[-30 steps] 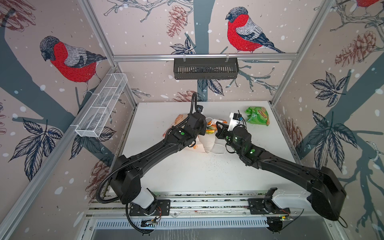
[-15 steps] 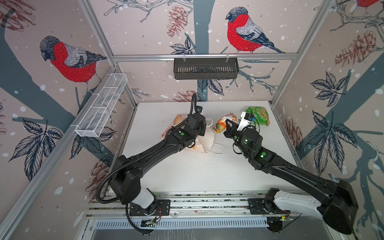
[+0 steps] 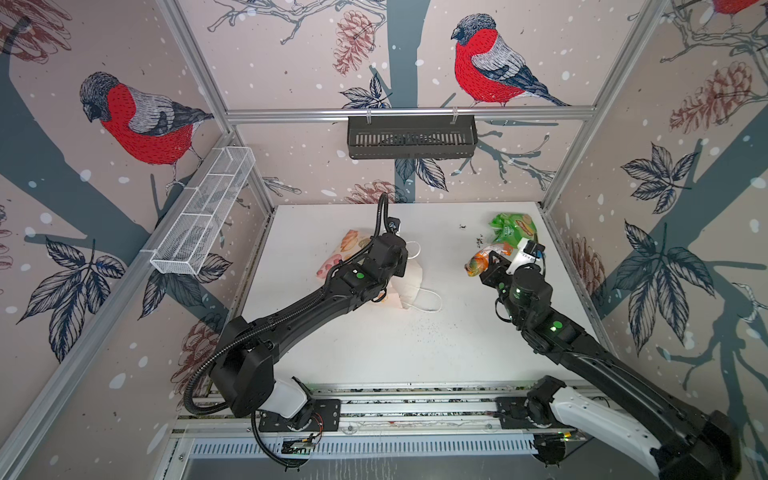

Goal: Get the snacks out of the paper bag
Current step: 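Lift the orange snack packet out of the bag toward the green chip bag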

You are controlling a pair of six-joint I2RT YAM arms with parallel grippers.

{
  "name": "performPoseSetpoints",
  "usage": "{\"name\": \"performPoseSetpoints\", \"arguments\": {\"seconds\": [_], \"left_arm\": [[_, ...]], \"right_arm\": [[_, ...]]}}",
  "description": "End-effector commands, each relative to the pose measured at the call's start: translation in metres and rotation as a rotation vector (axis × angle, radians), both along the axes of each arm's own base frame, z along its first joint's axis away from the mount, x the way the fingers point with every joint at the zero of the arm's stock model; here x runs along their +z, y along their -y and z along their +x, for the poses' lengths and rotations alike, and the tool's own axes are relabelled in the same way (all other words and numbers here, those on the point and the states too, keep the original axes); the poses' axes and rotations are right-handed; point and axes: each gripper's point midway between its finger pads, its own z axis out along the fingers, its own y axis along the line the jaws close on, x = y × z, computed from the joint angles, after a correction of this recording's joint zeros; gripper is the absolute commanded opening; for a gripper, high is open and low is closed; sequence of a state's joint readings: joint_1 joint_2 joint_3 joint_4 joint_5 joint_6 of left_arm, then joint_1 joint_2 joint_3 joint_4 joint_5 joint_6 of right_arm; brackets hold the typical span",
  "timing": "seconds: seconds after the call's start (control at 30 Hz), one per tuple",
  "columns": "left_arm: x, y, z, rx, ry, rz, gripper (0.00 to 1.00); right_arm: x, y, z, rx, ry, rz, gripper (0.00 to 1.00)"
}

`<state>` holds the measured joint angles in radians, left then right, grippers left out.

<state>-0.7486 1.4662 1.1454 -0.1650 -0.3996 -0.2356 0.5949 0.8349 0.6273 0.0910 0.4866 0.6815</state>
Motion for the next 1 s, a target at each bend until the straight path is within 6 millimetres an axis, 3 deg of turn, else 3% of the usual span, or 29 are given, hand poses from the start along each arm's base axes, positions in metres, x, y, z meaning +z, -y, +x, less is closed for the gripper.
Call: {"name": "performPoseSetpoints", "arguments": {"seconds": [0.0,0.23,0.37,0.5,0.67,0.97], "left_arm": [[0.011,0.0,0.005,0.013,0.049,-0.031,0.0],[0.012,-0.006,0.0,0.023,0.086,-0.058,0.0],[0.02,-0.012,-0.006,0.03,0.126,-0.1,0.0],[0.014,-0.009,-0.018,0.004,0.151,-0.11,0.0],[0.017,-0.012,-0.02,0.012,0.17,-0.107,0.0],[0.008,-0.021,-0.03,0.014,0.191,-0.111,0.0]], "right_arm": [[-0.001,0.03,-0.001,-0.094,-0.019,-0.006,0.0],[0.007,0.064,0.005,-0.167,-0.058,-0.078,0.0],[-0.006,0.075,0.012,-0.185,-0.138,-0.14,0.0],[-0.022,0.083,0.018,-0.21,-0.191,-0.217,0.0],[-0.053,0.072,0.038,-0.136,-0.291,-0.239,0.0],[-0.089,0.052,0.065,-0.052,-0.402,-0.266,0.0]]}}
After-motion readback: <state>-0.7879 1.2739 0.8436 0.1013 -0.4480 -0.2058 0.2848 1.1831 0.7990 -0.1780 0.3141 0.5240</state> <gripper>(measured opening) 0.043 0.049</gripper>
